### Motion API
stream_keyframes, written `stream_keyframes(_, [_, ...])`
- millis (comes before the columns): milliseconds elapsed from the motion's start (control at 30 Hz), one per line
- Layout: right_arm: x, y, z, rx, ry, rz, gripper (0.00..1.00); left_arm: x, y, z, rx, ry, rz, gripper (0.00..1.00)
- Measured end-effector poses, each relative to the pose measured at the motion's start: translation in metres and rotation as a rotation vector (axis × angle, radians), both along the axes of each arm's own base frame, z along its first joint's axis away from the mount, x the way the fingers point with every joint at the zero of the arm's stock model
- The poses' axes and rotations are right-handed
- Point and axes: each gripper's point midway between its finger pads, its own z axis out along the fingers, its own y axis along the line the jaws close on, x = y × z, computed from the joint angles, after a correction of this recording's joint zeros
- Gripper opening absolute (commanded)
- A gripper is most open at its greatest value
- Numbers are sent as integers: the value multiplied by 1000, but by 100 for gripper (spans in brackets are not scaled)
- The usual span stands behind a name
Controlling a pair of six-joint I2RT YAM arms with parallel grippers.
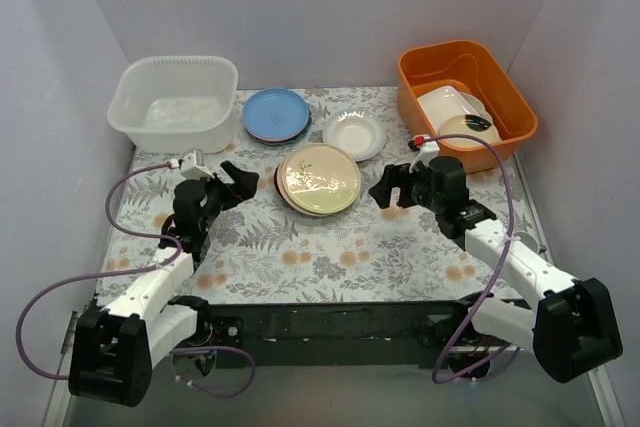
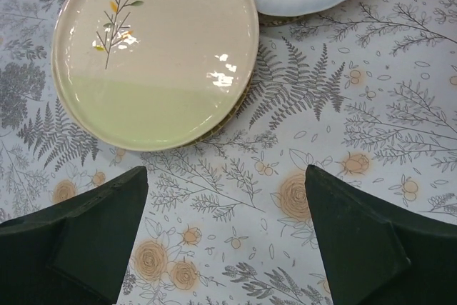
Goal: Place the plates into the plastic bin on the countertop
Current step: Pick up the plate at the center of the board.
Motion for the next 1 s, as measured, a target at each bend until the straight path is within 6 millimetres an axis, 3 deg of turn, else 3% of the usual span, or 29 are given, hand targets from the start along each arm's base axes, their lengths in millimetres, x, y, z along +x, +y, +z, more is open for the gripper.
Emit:
stream_keyframes(100, [6, 8, 3, -7, -6, 9, 98, 2, 4, -6, -10, 29, 36, 98])
stream_keyframes(233, [11, 10, -3, -10, 0, 2, 98, 2, 23, 4, -111, 46, 197, 98])
stream_keyframes(367, [17, 14, -21, -14, 42, 6, 96, -10, 26, 34, -217, -104, 208, 98])
stream_keyframes(500, [19, 23, -45, -5, 120, 22, 91, -16, 17, 42, -224, -155, 144, 98])
stream_keyframes(633, [20, 31, -53, 36, 157, 34, 86, 0, 8, 44, -130, -53, 94, 98])
stream_keyframes(767, [26, 42, -55, 76, 177, 51, 81, 29, -3, 62, -72, 48, 47, 98])
stream_keyframes(867, [31, 51, -57, 110, 193, 68, 77, 37, -7, 55, -63, 147, 41, 98])
stream_keyframes(1000, [32, 59, -66, 144, 225, 82, 70, 27, -9, 21, -53, 290, 31, 98])
